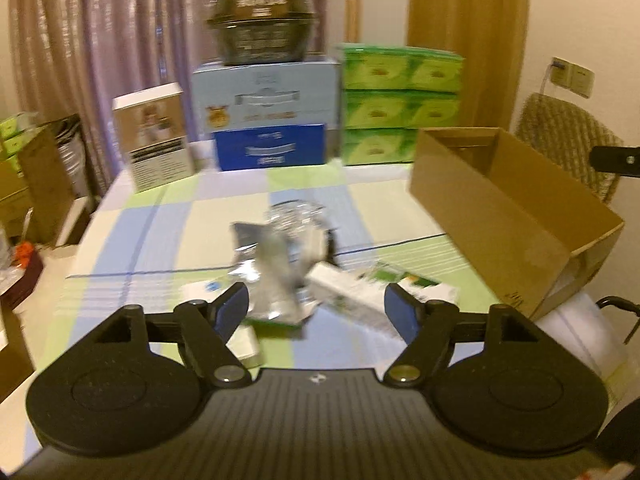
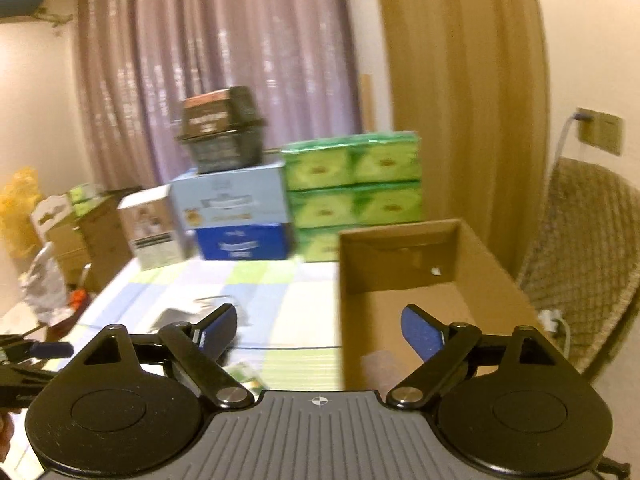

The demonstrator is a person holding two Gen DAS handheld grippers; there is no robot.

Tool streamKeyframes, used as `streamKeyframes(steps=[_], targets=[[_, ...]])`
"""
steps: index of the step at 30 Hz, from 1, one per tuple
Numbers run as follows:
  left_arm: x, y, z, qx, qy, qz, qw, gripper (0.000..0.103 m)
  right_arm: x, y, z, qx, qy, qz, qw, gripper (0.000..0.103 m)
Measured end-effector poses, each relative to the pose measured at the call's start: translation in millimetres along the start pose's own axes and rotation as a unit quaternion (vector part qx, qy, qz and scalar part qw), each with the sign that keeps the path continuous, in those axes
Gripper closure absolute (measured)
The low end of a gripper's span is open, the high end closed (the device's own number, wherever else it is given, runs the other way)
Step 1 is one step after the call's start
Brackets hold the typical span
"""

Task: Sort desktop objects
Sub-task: 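Move both tools back over the table toward the white medicine boxes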

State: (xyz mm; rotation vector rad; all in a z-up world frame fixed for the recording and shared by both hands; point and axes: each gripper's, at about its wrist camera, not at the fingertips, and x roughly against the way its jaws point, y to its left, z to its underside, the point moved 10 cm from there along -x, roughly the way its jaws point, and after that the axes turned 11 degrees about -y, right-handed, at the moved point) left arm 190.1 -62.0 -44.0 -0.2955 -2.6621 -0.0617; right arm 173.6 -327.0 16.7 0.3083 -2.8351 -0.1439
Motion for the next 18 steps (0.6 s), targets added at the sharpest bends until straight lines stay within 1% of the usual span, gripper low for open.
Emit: streamKeyframes(steps=[5, 10, 15, 18], targets=[[18.8, 34.6, 16.3, 0.003, 0.007, -0.029, 0.9996, 0.027, -2.5, 41.2, 13.2, 0.005, 0.012, -0.030, 0.999, 0.013], [29.3, 64.0, 33.7, 0.011, 0.015, -0.049, 0.9986, 0.026, -12.1, 74.8, 35.7, 0.007, 0.035, -0.058, 0.998, 0.013], [23.5, 85.2, 50.1, 0.021, 0.030, -0.057, 0.9977, 0.025, -27.1, 98.0, 63.0, 0.022, 0.056, -0.074, 0.995, 0.013], [12.6, 91.2, 58.6, 0.025, 0.039, -0.054, 0.9975, 0.024, -39.6, 107.3, 82.3, 0.034, 0.071, -0.078, 0.994, 0.013]])
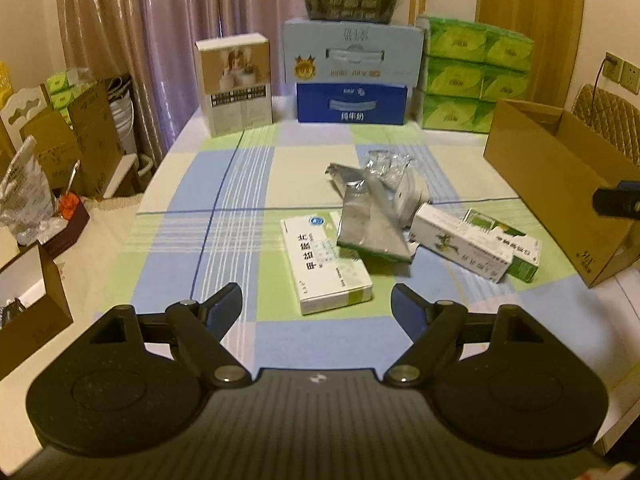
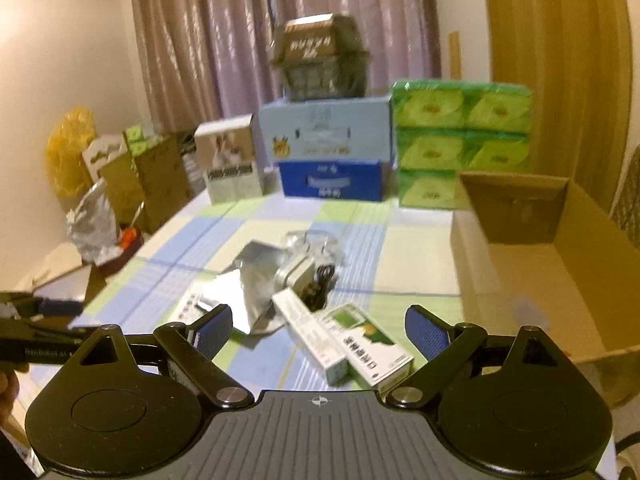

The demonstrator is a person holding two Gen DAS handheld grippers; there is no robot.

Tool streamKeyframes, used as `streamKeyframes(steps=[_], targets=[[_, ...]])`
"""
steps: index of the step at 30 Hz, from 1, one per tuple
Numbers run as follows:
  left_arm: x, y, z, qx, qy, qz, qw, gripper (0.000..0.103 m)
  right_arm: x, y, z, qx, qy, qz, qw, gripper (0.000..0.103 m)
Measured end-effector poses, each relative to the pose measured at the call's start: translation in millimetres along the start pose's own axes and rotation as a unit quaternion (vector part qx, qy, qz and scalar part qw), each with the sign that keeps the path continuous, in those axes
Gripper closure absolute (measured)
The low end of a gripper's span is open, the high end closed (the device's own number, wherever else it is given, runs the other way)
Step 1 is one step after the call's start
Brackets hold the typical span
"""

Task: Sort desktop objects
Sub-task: 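Move both tools back over the table toward the white medicine boxes, then grasp the white medicine box with the left tool while the right tool grasps the white ointment box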

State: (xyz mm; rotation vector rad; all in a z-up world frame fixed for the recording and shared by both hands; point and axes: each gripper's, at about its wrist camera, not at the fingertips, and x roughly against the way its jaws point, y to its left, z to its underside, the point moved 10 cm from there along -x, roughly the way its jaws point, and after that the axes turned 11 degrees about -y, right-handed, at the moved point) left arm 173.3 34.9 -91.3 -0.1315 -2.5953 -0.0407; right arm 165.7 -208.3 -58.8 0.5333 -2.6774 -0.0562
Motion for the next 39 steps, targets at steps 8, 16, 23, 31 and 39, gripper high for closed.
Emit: streamKeyframes(steps=[8, 16, 23, 31, 39], targets=[[-48.4, -7.0, 20.3, -0.021, 0.026, 0.017, 0.9993, 0.020, -50.0, -7.9, 54.0, 0.080, 0.055, 0.015, 0.995, 0.013], [-91.6, -13.8, 28.8, -0.021, 0.034, 0.013, 0.9991, 0.019, -93.9, -4.9, 81.7, 0.130, 0.093, -0.028, 0.987, 0.022], [-122.6, -12.0, 34.1, -0.018, 0.045, 0.001, 0.9988, 0.019, -118.7, 4.8, 89.2, 0.160, 0.105, -0.040, 0.981, 0.037], [-128.3, -11.2, 38.0, -0.019, 0.055, -0.004, 0.9983, 0.029, -128.8, 13.3, 94.5, 0.189, 0.113, -0.038, 0.975, 0.057], [-105.1, -9.4, 44.1, -0.023, 0.068, -0.016, 0.9973, 0.035, -111.2, 18.4, 93.4, 0.120, 0.128, -0.051, 0.983, 0.080]])
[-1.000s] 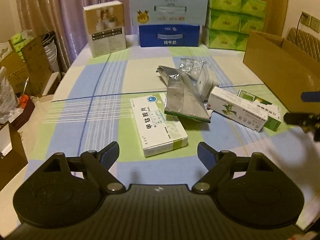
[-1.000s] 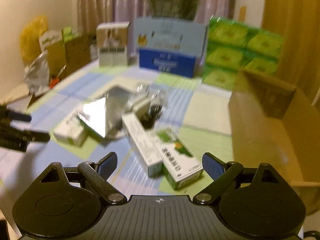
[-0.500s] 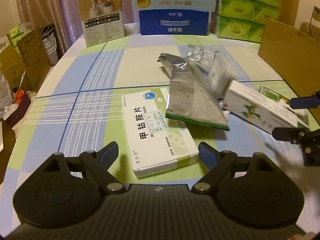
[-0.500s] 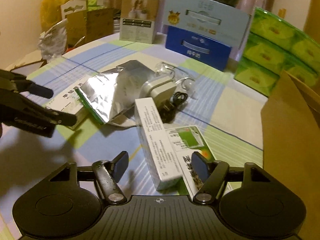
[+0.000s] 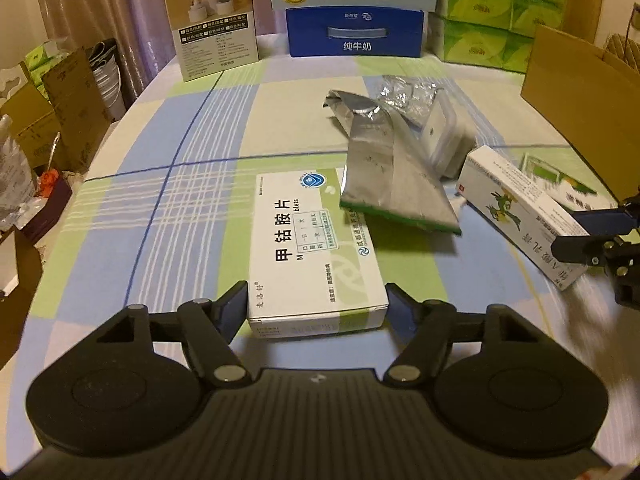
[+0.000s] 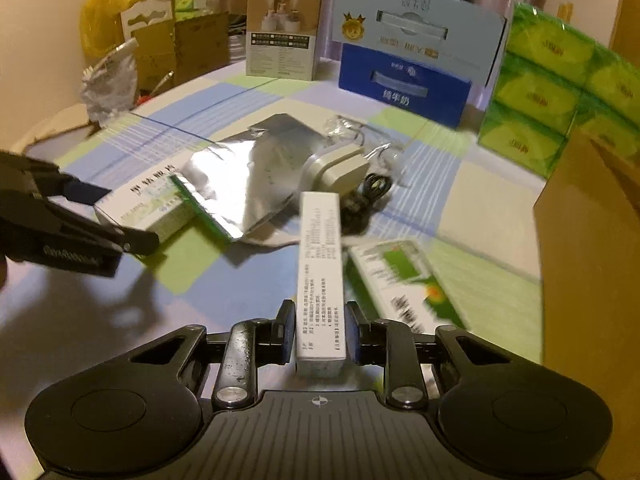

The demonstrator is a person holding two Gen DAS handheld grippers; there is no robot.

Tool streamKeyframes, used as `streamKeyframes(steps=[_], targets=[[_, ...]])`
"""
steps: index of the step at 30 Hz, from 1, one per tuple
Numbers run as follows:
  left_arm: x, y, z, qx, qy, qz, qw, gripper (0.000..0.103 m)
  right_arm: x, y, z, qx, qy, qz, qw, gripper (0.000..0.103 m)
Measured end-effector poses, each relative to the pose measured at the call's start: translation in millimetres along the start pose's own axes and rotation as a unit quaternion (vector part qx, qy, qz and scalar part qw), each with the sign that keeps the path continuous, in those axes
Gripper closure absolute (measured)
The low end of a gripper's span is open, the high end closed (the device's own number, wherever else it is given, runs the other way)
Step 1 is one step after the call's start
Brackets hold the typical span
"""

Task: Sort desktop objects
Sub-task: 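Grasp the white medicine box with the left tool while the right tool grasps the white ointment box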

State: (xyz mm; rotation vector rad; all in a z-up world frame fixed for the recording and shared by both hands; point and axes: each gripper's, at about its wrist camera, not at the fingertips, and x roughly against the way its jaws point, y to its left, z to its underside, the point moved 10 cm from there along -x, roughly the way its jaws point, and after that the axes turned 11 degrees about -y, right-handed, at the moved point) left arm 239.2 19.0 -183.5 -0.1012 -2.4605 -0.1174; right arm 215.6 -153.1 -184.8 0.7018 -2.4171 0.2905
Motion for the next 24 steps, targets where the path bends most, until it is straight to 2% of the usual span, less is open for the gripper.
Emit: streamKeyframes(steps=[3, 7, 11, 13, 15, 17, 19, 24], targets=[[18.0, -7.1, 11.9, 0.001, 0.006, 0.004, 1.0000, 0.035, 13.5, 4.3, 6.6, -0.096, 0.016, -0.037, 0.995, 0.080], [47.4, -20.8, 31.1, 0.011, 0.009, 0.017, 0.9997, 0.035, 36.5, 7.1, 23.4, -0.223, 0.039, -0.073, 0.971, 0.080], [75.1, -35.0, 44.9, 0.007, 0.002, 0.030, 0.9995, 0.035, 56.4, 8.3, 37.3, -0.264, 0.042, -0.070, 0.961, 0.079], [84.0, -38.3, 47.9, 0.002, -0.006, 0.033, 0.9994, 0.035, 61.7, 4.8, 39.8, -0.252, 0.037, -0.048, 0.966, 0.071], [88.6, -38.3, 47.2, -0.008, -0.014, 0.027, 0.9995, 0.035, 66.3, 5.3, 40.2, -0.198, 0.027, -0.015, 0.980, 0.054], [91.1, -36.2, 44.8, -0.010, -0.023, 0.024, 0.9994, 0.036, 66.9, 5.5, 37.4, -0.144, 0.016, 0.012, 0.989, 0.047], [90.8, -34.1, 43.3, -0.004, -0.026, 0.026, 0.9993, 0.035, 66.9, 9.3, 33.9, -0.116, 0.007, 0.014, 0.993, 0.046], [80.6, -31.5, 44.8, -0.002, -0.024, 0.027, 0.9994, 0.033, 56.5, 14.6, 40.4, -0.102, 0.004, 0.008, 0.995, 0.045]])
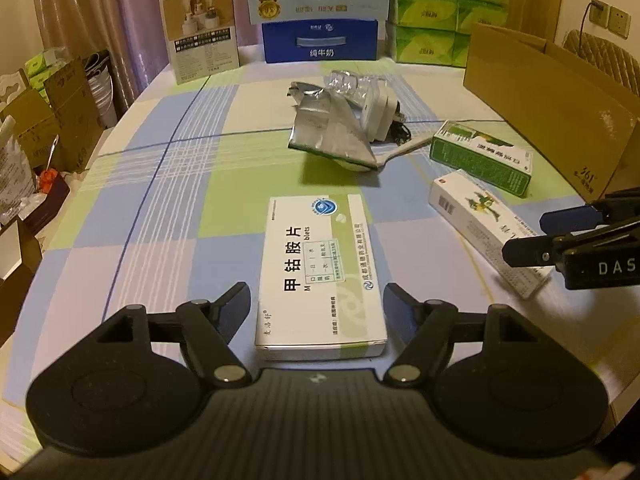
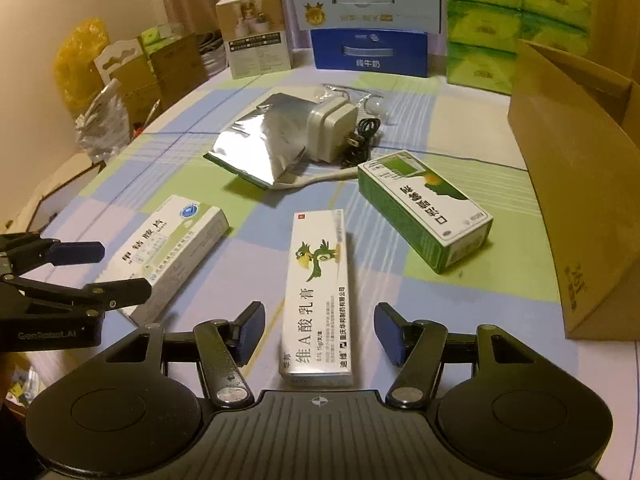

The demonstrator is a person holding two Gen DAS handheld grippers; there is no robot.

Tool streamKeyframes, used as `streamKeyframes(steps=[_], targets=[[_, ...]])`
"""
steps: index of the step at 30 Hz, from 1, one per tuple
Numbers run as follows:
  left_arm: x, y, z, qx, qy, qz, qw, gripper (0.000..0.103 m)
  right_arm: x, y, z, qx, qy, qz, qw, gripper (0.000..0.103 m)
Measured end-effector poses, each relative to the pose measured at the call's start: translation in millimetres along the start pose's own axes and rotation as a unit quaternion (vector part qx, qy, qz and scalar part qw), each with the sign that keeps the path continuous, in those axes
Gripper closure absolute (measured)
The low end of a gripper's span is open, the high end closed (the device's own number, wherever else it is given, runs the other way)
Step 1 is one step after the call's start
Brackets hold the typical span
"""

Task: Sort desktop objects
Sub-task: 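Grasp the white medicine box with the left tool while the right tool grasps the white ointment box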

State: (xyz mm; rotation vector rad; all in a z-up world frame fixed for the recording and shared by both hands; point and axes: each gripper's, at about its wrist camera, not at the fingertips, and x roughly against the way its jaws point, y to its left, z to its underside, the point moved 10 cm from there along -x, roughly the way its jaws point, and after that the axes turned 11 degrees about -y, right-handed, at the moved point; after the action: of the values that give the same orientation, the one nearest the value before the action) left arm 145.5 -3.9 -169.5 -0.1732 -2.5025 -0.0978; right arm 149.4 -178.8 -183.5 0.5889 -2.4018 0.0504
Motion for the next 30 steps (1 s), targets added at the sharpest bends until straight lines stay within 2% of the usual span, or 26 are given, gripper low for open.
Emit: streamKeyframes(steps=[15, 20, 30], targets=[[-39.4, 1.3, -2.9, 0.007, 0.018, -0.004, 0.9998, 0.031, -24.8, 3.2, 2.6, 0.027, 0.016, 0.006, 0.999, 0.045], [-41.1, 1.1, 1.0, 0.009, 0.022, -0.002, 0.9997, 0.035, -28.6, 3.9, 0.5, 0.024, 0.014, 0.009, 1.000, 0.045], [-43.0, 1.2, -0.7, 0.011, 0.018, -0.005, 0.9998, 0.035, -33.1, 4.0, 1.8, 0.025, 0.020, 0.016, 0.999, 0.047]])
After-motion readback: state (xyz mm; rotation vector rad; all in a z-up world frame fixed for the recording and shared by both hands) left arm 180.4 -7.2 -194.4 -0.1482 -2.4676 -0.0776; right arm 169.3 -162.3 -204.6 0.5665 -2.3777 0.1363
